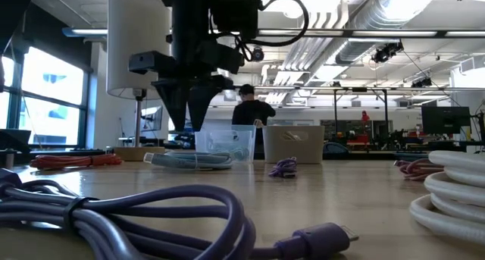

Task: Pick & Place USB Port
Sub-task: Put the blue usb cable into the white bin

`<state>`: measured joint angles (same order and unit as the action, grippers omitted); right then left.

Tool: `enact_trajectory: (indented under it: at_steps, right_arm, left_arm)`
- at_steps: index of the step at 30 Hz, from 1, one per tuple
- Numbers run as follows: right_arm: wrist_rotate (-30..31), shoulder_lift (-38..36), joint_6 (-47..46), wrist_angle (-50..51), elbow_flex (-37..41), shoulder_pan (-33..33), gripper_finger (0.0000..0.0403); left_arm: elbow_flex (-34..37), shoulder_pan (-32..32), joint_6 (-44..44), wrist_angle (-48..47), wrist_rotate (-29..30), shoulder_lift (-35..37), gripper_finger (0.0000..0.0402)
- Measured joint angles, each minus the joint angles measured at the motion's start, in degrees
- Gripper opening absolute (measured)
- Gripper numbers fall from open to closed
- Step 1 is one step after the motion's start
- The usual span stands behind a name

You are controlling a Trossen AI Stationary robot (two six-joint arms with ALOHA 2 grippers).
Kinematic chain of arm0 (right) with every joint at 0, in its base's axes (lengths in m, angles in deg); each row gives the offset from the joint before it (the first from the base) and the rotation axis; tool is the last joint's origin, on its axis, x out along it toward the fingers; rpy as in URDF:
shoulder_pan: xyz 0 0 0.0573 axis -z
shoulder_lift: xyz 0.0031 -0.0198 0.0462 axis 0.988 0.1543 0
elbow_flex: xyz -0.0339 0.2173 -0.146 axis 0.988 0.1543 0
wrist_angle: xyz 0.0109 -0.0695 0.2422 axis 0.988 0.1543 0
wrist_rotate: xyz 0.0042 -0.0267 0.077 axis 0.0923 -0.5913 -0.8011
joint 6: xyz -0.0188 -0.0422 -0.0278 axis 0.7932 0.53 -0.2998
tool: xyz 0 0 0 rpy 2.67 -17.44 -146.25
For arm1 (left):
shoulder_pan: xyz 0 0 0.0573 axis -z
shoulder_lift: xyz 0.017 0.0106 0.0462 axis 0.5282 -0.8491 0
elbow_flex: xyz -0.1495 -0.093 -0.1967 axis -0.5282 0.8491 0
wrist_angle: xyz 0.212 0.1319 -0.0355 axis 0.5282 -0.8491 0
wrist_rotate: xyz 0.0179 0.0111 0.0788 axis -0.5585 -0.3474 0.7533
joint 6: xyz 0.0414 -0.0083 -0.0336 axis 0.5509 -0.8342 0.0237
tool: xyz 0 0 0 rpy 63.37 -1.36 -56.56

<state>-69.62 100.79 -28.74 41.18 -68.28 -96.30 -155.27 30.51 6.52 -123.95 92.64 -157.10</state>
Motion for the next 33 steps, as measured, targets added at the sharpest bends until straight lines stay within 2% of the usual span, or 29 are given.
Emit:
enact_trajectory:
  at_steps: [7, 15, 33]
  right_arm:
    - [0.46, 0.00, -0.64, -0.02, 0.00, 0.02, 0.0153]
    - [2.73, 0.00, -1.49, -0.03, 0.00, 0.02, 0.0153]
    - [2.71, 0.00, -1.68, -1.38, 0.00, 0.04, 0.0153]
  left_arm:
    - [0.00, -2.18, -4.71, 0.23, -6.53, 0.00, 0.0172]
    - [-0.01, -2.00, -12.58, 1.61, -7.23, 0.00, 0.0172]
    - [-0.02, -1.60, -33.21, 2.68, -6.91, 0.00, 0.0172]
